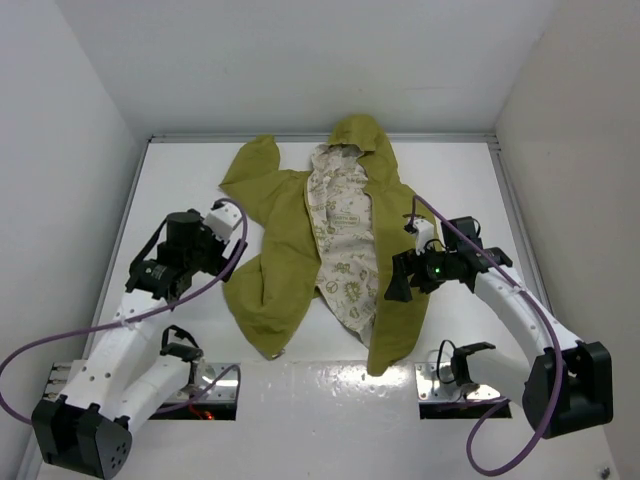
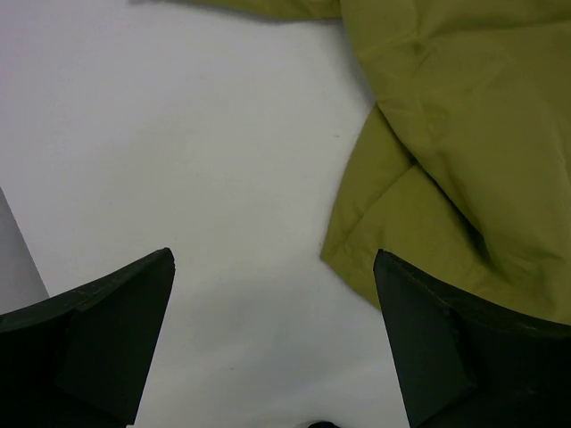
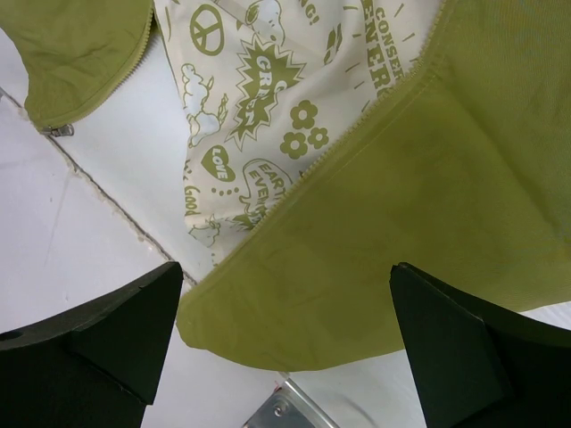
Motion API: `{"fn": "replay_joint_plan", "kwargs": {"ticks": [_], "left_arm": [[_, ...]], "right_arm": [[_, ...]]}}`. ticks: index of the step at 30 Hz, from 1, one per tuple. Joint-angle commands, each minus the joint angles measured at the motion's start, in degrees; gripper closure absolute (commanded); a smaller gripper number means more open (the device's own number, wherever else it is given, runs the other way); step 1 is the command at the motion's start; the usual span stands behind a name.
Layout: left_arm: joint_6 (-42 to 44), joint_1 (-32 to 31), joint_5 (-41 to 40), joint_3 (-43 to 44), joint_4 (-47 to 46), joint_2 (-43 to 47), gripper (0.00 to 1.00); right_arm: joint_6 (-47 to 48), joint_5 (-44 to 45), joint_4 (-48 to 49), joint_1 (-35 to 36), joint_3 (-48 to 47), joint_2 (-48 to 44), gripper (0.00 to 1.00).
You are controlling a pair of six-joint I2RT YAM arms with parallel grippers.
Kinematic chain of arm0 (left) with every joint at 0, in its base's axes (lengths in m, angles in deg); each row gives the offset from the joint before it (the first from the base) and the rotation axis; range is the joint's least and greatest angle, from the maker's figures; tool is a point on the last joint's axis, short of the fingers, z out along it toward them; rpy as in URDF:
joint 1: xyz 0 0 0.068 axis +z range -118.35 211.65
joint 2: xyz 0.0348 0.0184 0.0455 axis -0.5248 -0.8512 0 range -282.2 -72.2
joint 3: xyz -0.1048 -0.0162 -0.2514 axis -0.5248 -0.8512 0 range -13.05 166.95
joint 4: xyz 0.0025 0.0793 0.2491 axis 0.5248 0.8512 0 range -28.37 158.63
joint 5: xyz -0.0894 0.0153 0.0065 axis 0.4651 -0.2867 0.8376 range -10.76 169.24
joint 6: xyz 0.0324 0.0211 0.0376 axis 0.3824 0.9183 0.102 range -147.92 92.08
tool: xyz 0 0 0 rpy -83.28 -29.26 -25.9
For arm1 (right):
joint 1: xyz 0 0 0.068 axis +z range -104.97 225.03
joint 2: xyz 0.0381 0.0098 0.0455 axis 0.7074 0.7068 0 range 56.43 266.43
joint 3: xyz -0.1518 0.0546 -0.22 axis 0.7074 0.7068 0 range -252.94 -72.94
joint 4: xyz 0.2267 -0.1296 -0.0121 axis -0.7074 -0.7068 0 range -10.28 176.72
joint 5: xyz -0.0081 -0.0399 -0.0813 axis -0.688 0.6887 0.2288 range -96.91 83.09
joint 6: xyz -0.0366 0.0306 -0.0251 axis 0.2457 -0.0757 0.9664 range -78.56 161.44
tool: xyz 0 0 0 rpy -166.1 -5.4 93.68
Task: Zip up the jacket
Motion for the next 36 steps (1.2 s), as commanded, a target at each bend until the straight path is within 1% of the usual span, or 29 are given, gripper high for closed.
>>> {"fn": "replay_joint_plan", "kwargs": {"ticks": [1,3,4,6,7,8,9,10,15,16,17,26,28,31,32,33,34,36], "left_arm": [[6.10,-2.33,1.91,0.71,1.97,-0.20,0.00],[10.13,-3.47,6.48,1.50,6.09,-1.07,0.00],[14.16,-4.96,7.89,2.47,7.85,-1.60,0.00],[16.21,-6.72,10.09,3.00,11.72,-3.09,0.00],[17.87,-8.56,10.79,3.87,12.95,-4.75,0.00],[17.89,-9.62,11.50,4.67,14.44,-5.55,0.00],[17.89,-10.67,11.50,4.67,14.46,-6.34,0.00],[17.89,-13.03,11.50,4.67,15.15,-6.96,0.00],[12.45,-19.20,10.37,4.67,15.16,-10.73,0.00],[11.66,-20.17,10.36,4.67,15.16,-11.35,0.00],[10.95,-22.00,10.36,4.67,15.16,-11.36,0.00],[8.66,-28.96,7.38,3.97,14.63,-16.28,0.00],[6.65,-30.81,5.97,3.97,14.63,-19.00,0.00],[6.12,-31.95,4.82,3.97,14.11,-23.03,0.00],[6.11,-31.95,4.82,3.97,13.58,-23.57,0.03],[6.11,-31.95,4.82,3.97,12.71,-23.58,0.03],[6.11,-31.95,4.82,3.27,12.00,-24.10,0.08],[6.11,-32.48,4.82,2.75,10.25,-24.80,0.15]], "right_arm": [[-0.09,-1.02,1.32,0.33,-1.21,-0.56,0.00],[-0.09,-0.84,1.15,0.42,-0.77,-0.82,0.00],[0.00,-0.75,1.06,0.33,-0.60,-0.91,0.00],[0.35,-0.40,0.71,0.33,-0.25,-1.09,0.00],[0.44,-0.40,0.71,0.33,-0.25,-0.91,0.00],[0.44,-0.05,0.62,0.33,-0.07,-0.91,0.00],[0.79,0.12,0.79,0.33,0.10,-0.74,0.00],[0.79,0.13,0.88,0.33,0.10,-0.56,0.00],[1.15,1.62,0.54,0.07,-0.07,0.41,0.00],[3.23,1.71,0.27,0.15,-0.16,0.49,0.00],[3.25,1.88,0.09,0.07,-0.25,0.58,0.00],[3.25,2.06,0.53,-0.02,-1.47,2.60,0.00],[3.34,2.06,0.62,0.07,-1.83,2.87,0.00],[3.17,2.06,0.62,0.15,-2.27,3.13,0.00],[3.17,2.15,0.53,0.07,-2.36,3.31,0.00],[3.08,2.06,0.53,0.15,-2.70,3.31,0.00],[3.17,2.06,0.27,-0.02,-2.71,3.22,0.00],[2.90,1.80,0.09,0.07,-3.15,3.39,0.00]]}}
